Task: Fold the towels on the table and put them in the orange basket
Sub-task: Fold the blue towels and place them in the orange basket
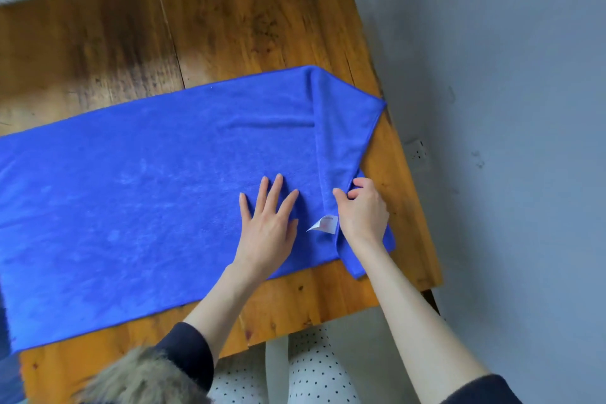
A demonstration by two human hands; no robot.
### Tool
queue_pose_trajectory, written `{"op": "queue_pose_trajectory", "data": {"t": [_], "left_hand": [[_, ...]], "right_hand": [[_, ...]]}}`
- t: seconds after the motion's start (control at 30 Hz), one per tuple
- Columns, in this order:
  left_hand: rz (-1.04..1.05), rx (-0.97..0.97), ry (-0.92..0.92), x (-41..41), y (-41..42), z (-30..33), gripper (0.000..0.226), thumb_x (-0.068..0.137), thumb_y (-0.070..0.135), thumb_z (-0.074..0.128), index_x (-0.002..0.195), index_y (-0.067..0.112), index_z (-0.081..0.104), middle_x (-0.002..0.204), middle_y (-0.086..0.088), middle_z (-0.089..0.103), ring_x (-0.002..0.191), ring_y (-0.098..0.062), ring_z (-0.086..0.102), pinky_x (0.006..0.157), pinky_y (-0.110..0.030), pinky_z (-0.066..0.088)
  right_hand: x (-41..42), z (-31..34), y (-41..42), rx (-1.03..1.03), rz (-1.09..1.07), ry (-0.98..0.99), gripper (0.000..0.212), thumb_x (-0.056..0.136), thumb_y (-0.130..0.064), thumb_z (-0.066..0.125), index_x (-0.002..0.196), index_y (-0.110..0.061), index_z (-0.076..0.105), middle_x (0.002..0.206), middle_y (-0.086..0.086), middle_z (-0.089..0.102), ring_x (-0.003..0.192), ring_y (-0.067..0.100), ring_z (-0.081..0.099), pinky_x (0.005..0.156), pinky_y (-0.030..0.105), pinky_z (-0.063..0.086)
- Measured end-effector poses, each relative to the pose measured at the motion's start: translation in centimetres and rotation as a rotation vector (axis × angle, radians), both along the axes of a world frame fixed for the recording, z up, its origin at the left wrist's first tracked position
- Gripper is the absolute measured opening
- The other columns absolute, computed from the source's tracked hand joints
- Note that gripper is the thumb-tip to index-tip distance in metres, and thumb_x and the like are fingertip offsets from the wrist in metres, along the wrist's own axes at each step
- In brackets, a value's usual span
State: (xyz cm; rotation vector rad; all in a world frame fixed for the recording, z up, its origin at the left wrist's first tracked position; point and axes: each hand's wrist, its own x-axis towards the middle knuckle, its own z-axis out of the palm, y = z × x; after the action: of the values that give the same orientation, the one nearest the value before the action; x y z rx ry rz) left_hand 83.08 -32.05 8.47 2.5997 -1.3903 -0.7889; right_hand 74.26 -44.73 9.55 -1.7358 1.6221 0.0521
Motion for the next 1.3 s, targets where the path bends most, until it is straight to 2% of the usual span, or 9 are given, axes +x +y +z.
{"op": "queue_pose_trajectory", "data": {"t": [0.07,0.13,0.27,0.43,0.6,0.83,0.97,1.13,1.3], "left_hand": [[0.046,-0.051,0.013,-0.4,-0.2,0.5,0.042,0.096,0.016,0.044,0.138,0.013,0.042,0.155,-0.01,0.019,0.145,-0.03,0.01,0.112,-0.057,0.01],[0.108,-0.163,0.017,-0.9,-0.3,0.9,0.033,0.093,0.011,0.05,0.126,0.007,0.055,0.142,-0.015,0.043,0.137,-0.033,0.032,0.109,-0.056,0.021],[0.113,-0.273,-0.004,-3.2,-1.1,1.6,0.037,0.089,0.041,0.049,0.101,0.01,0.065,0.102,-0.005,0.063,0.099,-0.028,0.058,0.086,-0.041,0.045],[0.108,-0.018,-0.002,-6.6,-3.5,0.6,0.051,0.079,0.066,0.049,0.09,0.017,0.055,0.084,0.004,0.053,0.084,-0.021,0.046,0.073,-0.033,0.035],[0.231,0.042,-0.006,-6.9,-4.8,0.1,0.018,0.091,0.032,0.045,0.096,0.015,0.047,0.098,0.0,0.054,0.094,-0.023,0.045,0.077,-0.032,0.032],[0.568,-0.16,0.435,-6.7,-3.9,1.4,0.021,0.087,0.003,0.046,0.102,0.01,0.058,0.093,-0.001,0.06,0.087,-0.021,0.051,0.074,-0.031,0.043],[0.849,-0.245,0.669,-6.0,-3.3,1.7,0.017,0.088,0.006,0.049,0.096,0.018,0.058,0.087,0.007,0.058,0.078,-0.008,0.052,0.062,-0.015,0.038],[0.991,-0.289,0.824,-3.2,-1.8,2.6,0.008,0.093,0.013,0.05,0.088,0.014,0.057,0.075,0.003,0.052,0.074,-0.018,0.048,0.075,-0.039,0.049],[0.922,-0.372,0.882,1.0,1.8,4.4,0.031,0.098,0.019,0.044,0.087,-0.009,0.049,0.075,-0.009,0.042,0.071,-0.019,0.038,0.07,-0.035,0.037]], "right_hand": [[0.2,-0.1,-0.8,0.068,-0.075,-0.093,0.008,0.087,-0.02,0.06,0.081,-0.014,0.06,0.067,-0.005,0.059,0.068,0.015,0.053,0.063,0.027,0.042],[0.0,-0.1,-1.8,0.107,-0.115,-0.166,0.025,0.086,-0.017,0.06,0.064,-0.017,0.048,0.051,-0.011,0.045,0.053,0.009,0.043,0.047,0.018,0.029],[-0.8,0.3,-4.0,0.325,-0.167,-0.273,0.008,0.086,-0.02,0.064,0.081,-0.014,0.066,0.078,-0.003,0.064,0.069,0.01,0.057,0.053,0.015,0.039],[-0.6,0.3,-5.7,0.42,-0.111,-0.269,0.032,0.089,-0.023,0.054,0.095,0.006,0.065,0.091,0.018,0.068,0.07,0.013,0.06,0.058,0.024,0.038],[1.4,0.3,-8.7,0.266,-0.145,-0.294,0.035,0.09,-0.021,0.052,0.1,0.012,0.061,0.089,0.02,0.067,0.076,0.03,0.063,0.065,0.031,0.039],[4.8,0.6,-11.0,0.17,-0.186,-0.289,0.048,0.089,-0.017,0.055,0.052,-0.018,0.024,0.051,-0.003,0.026,0.05,0.014,0.026,0.045,0.021,0.024],[5.5,0.8,-10.3,0.167,-0.22,-0.357,0.044,0.088,-0.013,0.056,0.054,-0.018,0.028,0.056,-0.002,0.033,0.056,0.016,0.031,0.057,0.029,0.034],[6.9,2.7,-7.6,0.091,-0.132,-0.414,0.031,0.088,-0.016,0.056,0.061,-0.017,0.042,0.059,-0.007,0.046,0.057,0.01,0.042,0.053,0.018,0.036],[10.0,6.0,-4.1,0.023,-0.016,-0.452,0.018,0.088,-0.016,0.054,0.074,-0.005,0.053,0.073,0.006,0.059,0.068,0.019,0.053,0.071,0.044,0.051]]}}
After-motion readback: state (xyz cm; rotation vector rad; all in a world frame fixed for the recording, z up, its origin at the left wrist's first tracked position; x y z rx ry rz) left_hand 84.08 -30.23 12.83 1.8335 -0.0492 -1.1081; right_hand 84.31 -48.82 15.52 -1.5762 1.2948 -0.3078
